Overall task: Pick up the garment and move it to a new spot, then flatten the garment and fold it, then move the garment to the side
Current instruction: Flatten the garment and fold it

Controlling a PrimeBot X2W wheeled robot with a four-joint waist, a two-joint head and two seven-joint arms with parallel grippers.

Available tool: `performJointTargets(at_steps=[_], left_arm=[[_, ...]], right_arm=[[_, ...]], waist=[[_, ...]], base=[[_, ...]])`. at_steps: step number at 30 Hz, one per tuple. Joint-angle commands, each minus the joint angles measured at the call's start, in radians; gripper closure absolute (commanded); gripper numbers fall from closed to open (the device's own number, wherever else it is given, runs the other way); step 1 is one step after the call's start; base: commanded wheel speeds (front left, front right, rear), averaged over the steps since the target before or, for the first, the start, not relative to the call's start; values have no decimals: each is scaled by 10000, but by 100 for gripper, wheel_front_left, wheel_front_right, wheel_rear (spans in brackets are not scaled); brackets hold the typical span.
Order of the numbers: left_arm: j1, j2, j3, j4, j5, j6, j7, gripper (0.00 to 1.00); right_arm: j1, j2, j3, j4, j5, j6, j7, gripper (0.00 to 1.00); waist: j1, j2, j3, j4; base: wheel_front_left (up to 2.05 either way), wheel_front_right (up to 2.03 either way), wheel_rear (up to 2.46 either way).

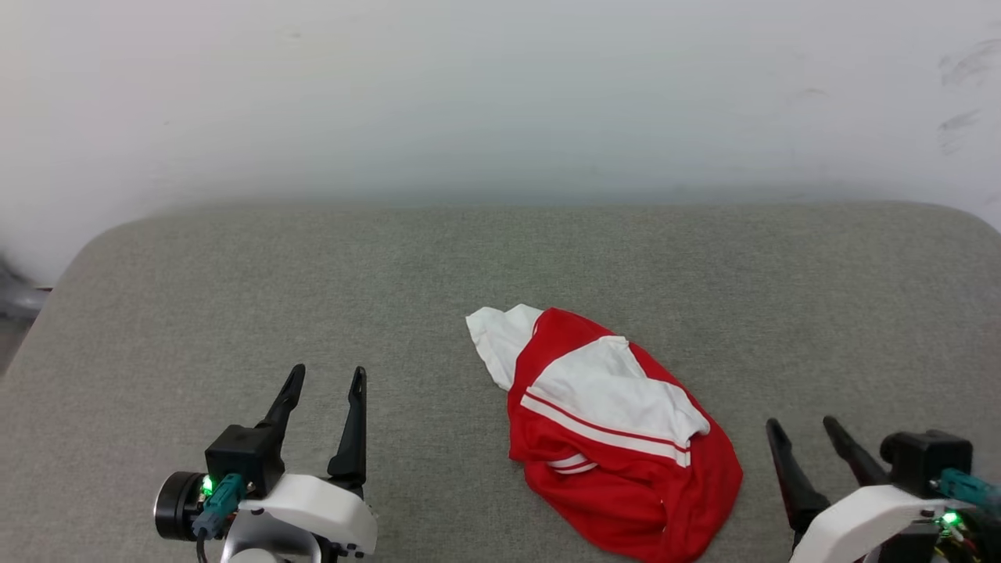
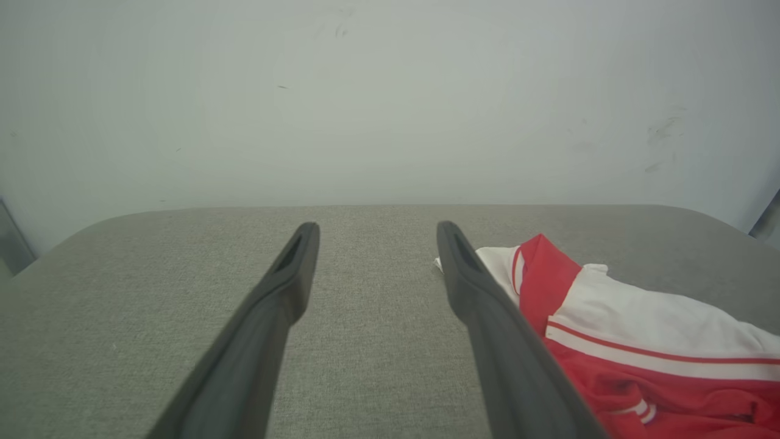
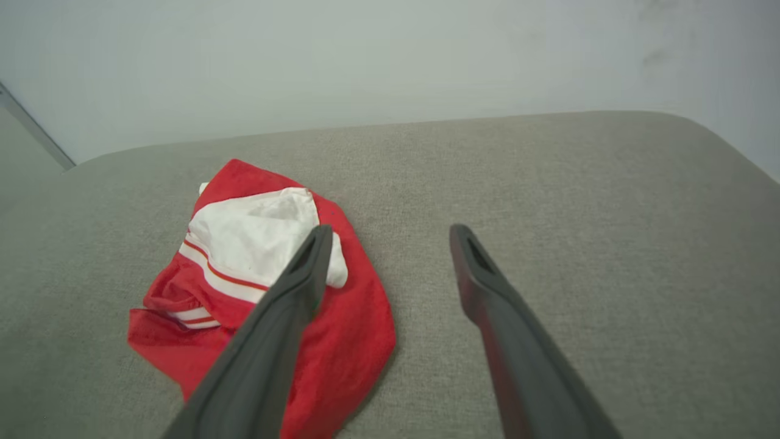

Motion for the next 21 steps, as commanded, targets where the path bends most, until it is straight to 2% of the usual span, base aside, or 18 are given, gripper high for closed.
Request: performJointTargets(at_steps=[1, 6, 11, 17, 21], left_arm=[[-159, -50, -43, -24, 47, 8, -5, 0], [-553, -212, -193, -76, 120, -49, -26, 0], [-1036, -476, -249, -22, 197, -115, -100, 0], [-1448, -815, -215, 62, 322, -248, -159, 0], [-1579, -1009, -88, 27, 437, -342, -172, 0]], right_arm=[[-73, 9, 34, 201, 47, -3, 604, 0], [-798, -676, 628, 350, 722, -3, 2331, 0], [-1813, -1775, 1658, 212, 1382, -5, 3827, 0], [-3050, -2866, 2867, 422, 1992, -5, 4942, 0], [-3699, -3360, 3505, 906, 2330, -5, 5348, 0]], waist=[[0, -1, 179, 253], [0, -1, 785, 895], [0, -1, 1455, 1551], [0, -1, 2013, 2146], [0, -1, 2261, 2334]], base=[[0, 0, 0], [0, 0, 0], [0, 0, 0], [0, 0, 0], [0, 0, 0]])
